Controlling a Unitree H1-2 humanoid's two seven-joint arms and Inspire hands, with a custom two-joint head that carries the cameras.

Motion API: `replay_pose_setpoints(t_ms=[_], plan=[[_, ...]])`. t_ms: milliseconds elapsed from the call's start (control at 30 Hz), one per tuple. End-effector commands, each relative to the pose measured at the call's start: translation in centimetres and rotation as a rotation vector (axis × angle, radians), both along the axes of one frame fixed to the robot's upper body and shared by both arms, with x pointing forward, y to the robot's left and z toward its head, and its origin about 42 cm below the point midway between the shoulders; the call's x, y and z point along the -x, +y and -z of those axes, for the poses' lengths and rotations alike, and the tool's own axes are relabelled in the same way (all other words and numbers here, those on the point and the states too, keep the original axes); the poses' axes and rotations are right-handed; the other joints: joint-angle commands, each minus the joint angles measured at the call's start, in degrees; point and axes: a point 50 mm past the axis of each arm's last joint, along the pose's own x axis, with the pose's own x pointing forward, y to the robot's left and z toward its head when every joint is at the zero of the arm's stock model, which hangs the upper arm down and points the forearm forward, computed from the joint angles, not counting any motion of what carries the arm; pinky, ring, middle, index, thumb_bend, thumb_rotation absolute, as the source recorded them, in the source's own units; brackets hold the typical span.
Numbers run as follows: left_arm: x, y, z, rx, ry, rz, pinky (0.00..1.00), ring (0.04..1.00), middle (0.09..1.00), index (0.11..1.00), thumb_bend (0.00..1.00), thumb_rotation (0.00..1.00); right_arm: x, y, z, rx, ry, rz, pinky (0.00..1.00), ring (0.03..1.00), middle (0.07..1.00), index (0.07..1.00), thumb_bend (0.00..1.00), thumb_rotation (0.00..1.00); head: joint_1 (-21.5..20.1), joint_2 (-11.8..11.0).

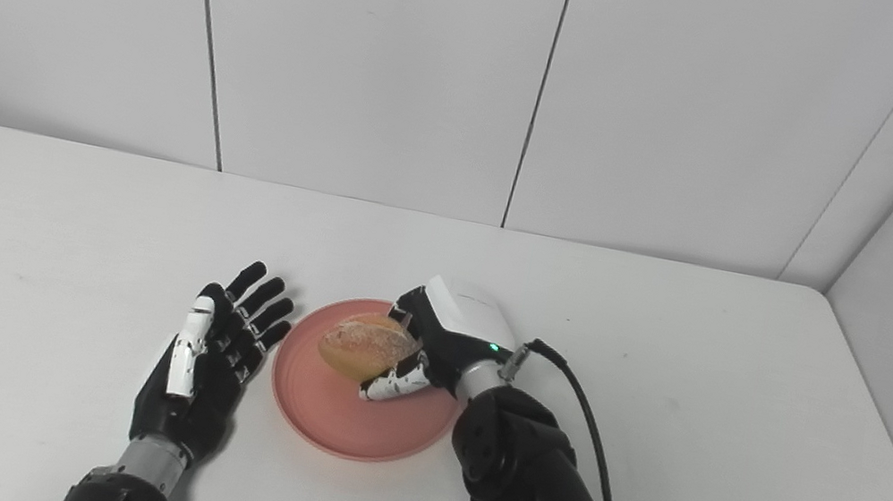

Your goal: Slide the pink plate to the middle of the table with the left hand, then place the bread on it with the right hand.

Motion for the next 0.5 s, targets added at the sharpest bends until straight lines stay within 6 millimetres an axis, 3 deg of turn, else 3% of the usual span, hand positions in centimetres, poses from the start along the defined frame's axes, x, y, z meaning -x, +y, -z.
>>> replay_pose_setpoints(t_ms=[0,167,333,467], plan=[[0.40,-0.63,0.61,-0.010,0.041,0.011,0.90,0.880,0.896,0.881,0.39,1.00,-0.31,-0.16,-2.19,0.012,-0.076,-0.015,0.24,0.327,0.408,0.484,0.50,0.13,0.24,0.10],[0.39,-0.78,0.52,-0.011,0.039,0.010,0.89,0.880,0.892,0.878,0.39,1.00,-0.12,-0.42,-2.22,0.047,-0.063,-0.028,0.28,0.379,0.463,0.489,0.50,0.13,0.46,0.38],[0.38,-0.92,0.46,-0.012,0.038,0.013,0.90,0.882,0.892,0.877,0.40,1.00,0.27,-0.40,-2.40,0.067,-0.073,-0.034,0.23,0.314,0.406,0.486,0.50,0.14,0.85,0.72],[0.43,-1.07,0.34,-0.013,0.040,0.012,0.90,0.883,0.894,0.878,0.40,1.00,0.47,-0.46,-2.71,0.073,-0.079,-0.031,0.23,0.321,0.420,0.487,0.51,0.15,1.14,0.94]])
